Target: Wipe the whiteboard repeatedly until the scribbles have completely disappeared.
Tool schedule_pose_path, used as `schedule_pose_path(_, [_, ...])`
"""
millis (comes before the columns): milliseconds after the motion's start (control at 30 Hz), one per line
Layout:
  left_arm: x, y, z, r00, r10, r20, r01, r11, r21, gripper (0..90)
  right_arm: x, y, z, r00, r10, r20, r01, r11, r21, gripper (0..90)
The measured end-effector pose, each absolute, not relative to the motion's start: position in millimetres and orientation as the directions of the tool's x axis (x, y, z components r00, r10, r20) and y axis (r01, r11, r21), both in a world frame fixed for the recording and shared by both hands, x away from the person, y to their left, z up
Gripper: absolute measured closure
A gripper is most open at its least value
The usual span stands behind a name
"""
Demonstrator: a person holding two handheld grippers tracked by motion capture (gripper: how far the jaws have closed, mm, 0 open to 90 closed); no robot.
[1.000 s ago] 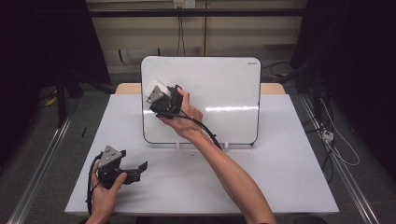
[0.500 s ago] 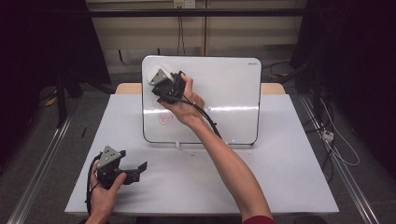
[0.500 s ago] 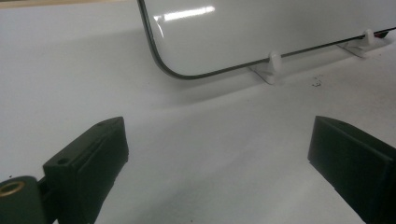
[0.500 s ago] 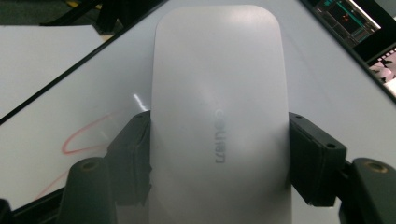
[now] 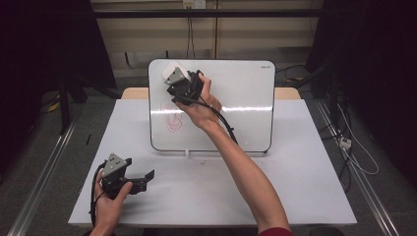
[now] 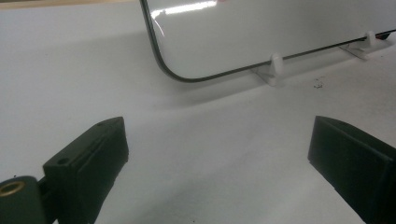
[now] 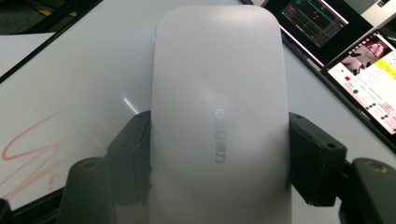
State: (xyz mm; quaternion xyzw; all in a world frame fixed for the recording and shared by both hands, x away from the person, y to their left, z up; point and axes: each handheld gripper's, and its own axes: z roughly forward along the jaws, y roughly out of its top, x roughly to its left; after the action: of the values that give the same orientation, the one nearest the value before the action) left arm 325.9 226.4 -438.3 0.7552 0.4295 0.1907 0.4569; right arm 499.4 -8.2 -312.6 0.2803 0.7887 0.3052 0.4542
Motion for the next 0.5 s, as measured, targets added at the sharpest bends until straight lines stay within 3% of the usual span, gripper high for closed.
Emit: schedule_pose_path(500, [326,225,-439,0.56,0.822,-0.104,0.475,-0.216,0.853,4.8,474,11,-348,-0.483,0.651,-0.585,0.116,0.71,0.694,31.4])
